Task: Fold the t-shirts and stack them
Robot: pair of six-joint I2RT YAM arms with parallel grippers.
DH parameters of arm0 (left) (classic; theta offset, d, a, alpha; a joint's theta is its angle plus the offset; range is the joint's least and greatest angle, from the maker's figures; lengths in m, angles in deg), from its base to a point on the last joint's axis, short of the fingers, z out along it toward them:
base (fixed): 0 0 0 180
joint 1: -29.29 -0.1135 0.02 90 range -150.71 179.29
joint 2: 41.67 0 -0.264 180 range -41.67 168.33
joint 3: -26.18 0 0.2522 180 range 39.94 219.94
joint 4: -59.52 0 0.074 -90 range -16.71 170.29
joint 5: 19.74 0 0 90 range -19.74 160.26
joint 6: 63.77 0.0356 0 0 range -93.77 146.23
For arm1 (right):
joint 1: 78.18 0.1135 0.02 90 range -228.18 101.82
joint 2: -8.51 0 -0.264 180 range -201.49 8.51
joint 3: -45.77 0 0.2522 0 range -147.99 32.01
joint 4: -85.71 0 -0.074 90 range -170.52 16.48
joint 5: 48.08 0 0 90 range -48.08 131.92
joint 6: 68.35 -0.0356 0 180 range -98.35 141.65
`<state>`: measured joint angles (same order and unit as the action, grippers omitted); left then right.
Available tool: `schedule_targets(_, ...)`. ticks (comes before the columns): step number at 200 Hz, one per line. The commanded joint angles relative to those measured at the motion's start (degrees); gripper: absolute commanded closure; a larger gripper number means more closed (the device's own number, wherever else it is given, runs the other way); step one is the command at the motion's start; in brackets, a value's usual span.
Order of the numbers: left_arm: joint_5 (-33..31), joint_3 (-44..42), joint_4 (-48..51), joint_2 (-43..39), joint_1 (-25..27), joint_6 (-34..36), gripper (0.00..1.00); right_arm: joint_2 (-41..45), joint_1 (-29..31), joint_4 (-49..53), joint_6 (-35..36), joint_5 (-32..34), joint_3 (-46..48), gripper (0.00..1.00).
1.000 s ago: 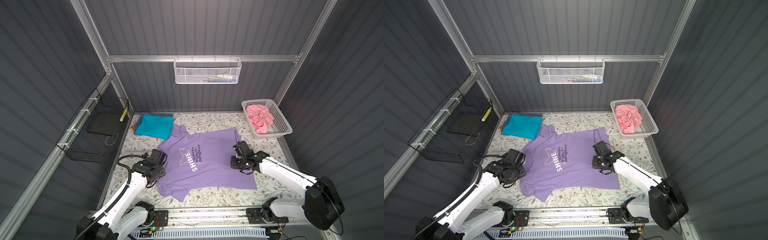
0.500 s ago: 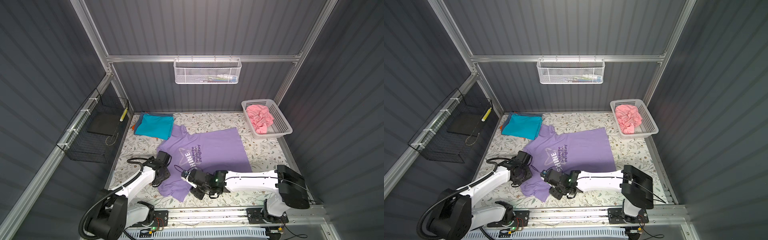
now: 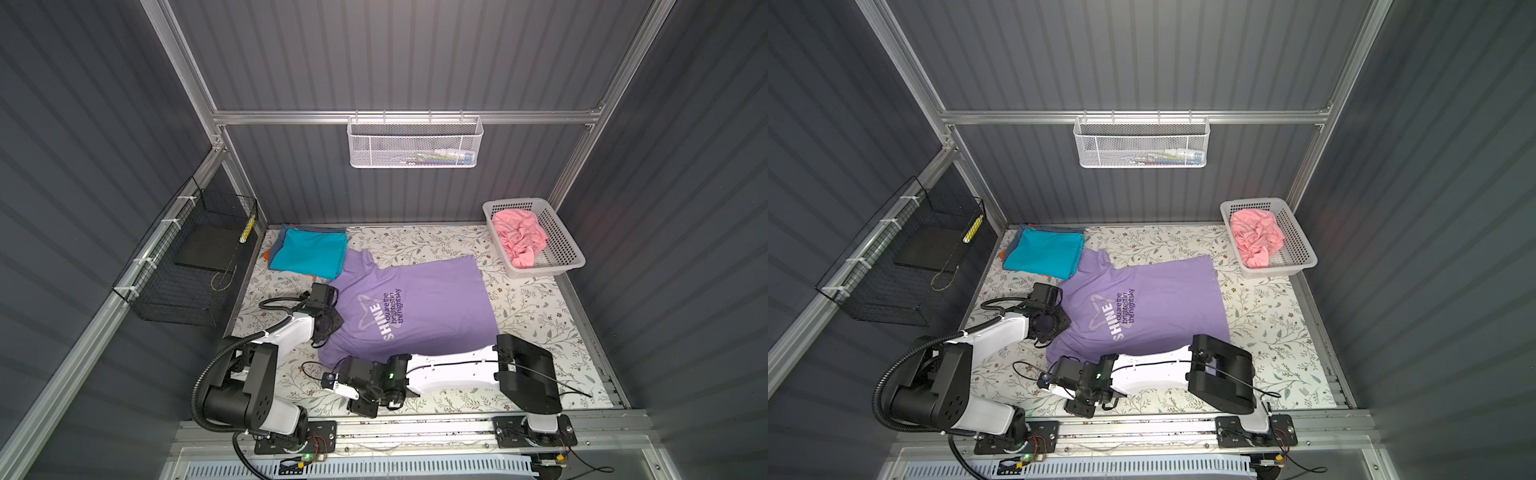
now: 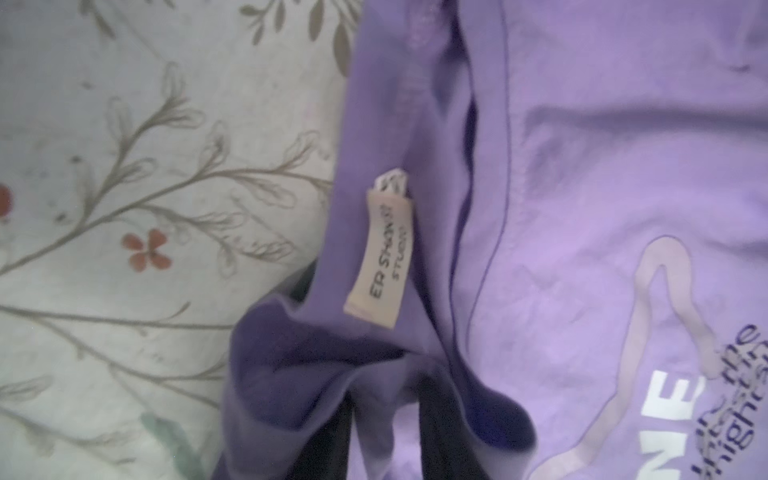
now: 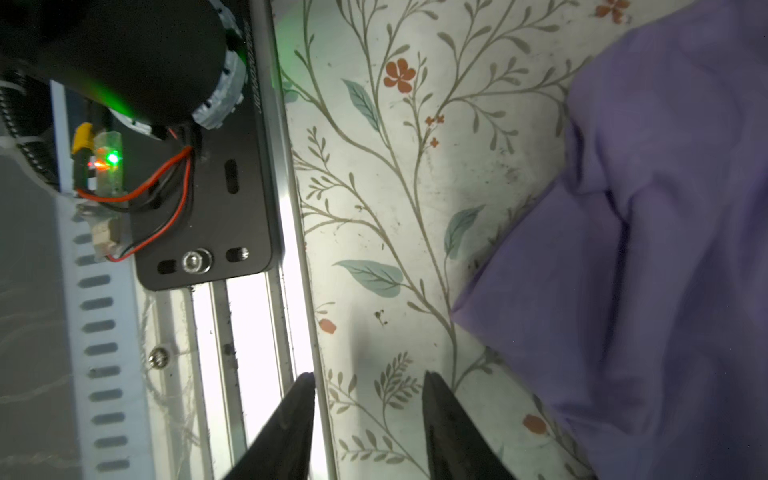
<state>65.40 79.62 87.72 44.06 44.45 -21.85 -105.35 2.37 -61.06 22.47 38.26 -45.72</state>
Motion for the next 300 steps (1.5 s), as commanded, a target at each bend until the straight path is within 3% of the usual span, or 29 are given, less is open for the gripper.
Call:
schedule_targets(1,5.4,-3.0,3.3,4.8,0.0,1.5,0.71,-3.3,0.0,1.2,2.8,2.8,-3.5,0.55)
schedule_targets(35,5.8,-3.5,4.5,4.2,-0.1,2.1,0.71,-5.9,-0.1,-1.9,3.6,11.9,-5.6,0.57)
schedule_targets(80,6.4,-3.7,5.3,3.9,-0.1,2.5,0.72,-2.6,-0.4,-7.0,4.4,17.6,-0.5,0.58)
schedule_targets(145,7.0,-3.9,5.1,3.7,-0.1,2.7,0.72,-7.5,-1.9,-5.5,6.4,16.2,-3.9,0.53)
schedule_targets(161,7.1,-4.0,5.1,3.8,-0.1,2.7,0.72,-8.2,-2.0,-5.1,6.8,15.4,-4.6,0.62)
schedule_targets(189,7.3,-3.9,5.1,4.0,-0.2,3.0,0.72,-7.2,-2.1,-4.8,6.7,13.7,-4.0,0.92)
schedule_targets(206,7.0,-3.6,5.2,4.1,-0.2,3.2,0.72,-4.4,-2.1,-4.7,5.5,11.7,-1.9,0.99)
schedule_targets(261,5.5,-1.5,6.8,5.8,-0.8,4.2,0.72,9.8,-1.7,-5.3,-1.5,7.0,12.0,1.00)
schedule_targets(300,2.7,0.1,8.9,7.7,-1.2,5.3,0.73,14.0,-1.5,-2.0,-3.2,3.5,16.4,1.00)
